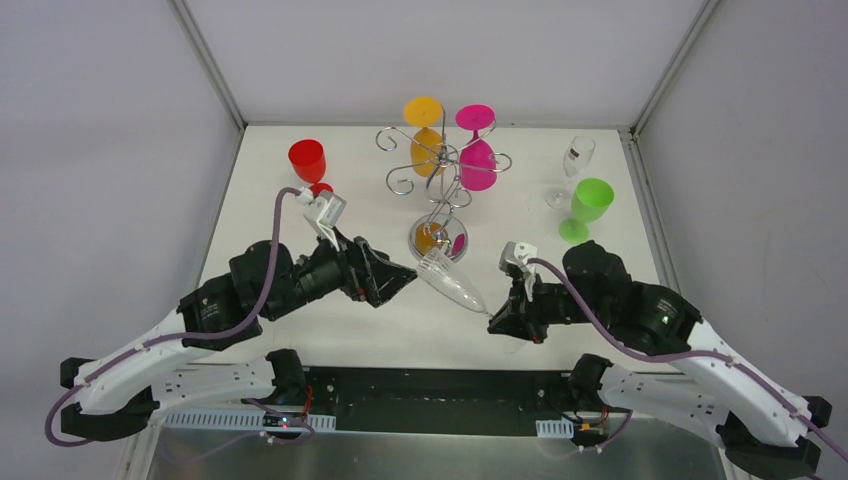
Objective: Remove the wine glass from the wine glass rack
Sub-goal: Place the wine glass at the center of the board.
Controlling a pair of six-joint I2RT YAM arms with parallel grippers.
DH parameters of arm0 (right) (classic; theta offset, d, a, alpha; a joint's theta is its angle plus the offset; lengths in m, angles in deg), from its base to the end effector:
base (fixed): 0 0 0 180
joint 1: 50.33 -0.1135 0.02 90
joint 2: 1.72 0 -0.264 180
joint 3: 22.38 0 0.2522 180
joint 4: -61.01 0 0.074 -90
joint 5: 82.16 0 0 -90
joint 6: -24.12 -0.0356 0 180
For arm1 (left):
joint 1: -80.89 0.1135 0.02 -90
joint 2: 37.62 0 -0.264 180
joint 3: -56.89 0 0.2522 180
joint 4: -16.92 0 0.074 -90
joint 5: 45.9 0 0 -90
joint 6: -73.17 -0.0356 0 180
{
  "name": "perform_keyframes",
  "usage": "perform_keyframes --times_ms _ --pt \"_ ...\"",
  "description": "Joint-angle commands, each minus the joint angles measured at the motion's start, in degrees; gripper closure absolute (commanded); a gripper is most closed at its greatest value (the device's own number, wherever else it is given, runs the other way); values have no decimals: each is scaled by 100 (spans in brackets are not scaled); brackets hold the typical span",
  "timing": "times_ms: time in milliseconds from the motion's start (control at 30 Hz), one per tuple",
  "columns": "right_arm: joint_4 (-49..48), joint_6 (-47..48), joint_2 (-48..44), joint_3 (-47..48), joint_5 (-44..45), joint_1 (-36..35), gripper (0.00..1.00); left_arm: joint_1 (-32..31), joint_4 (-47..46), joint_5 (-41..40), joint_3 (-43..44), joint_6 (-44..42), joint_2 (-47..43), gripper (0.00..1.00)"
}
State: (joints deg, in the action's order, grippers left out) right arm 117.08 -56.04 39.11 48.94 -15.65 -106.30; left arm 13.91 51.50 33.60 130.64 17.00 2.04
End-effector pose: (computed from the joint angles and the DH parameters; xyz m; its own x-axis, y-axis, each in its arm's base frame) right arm 0.0631 0.1188 0.3680 -0.0738 -0.3894 -0.9181 -0.9884 0.1510 0.0154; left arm 0.0586 -0.1214 0.4224 -0.4669 -0.3009 -0.8315 0.6907 0.4631 -0.5554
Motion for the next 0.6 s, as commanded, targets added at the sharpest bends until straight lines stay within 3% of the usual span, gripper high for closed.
perform_keyframes --times_ms 0,167,400,567 --pt "148 1089 -128 51 -106 10 100 684 -19 518 -6 670 -41 11" --pt "341 1581 -226 4 90 13 100 1679 -430 1682 -378 1181 -142 13" --pt "165 1880 -254 -76 616 15 100 2199 -1131 2641 -735 1735 -44 18" --pt "191 2135 -60 -21 886 7 100 2838 -1781 3742 -1045 2419 -31 25"
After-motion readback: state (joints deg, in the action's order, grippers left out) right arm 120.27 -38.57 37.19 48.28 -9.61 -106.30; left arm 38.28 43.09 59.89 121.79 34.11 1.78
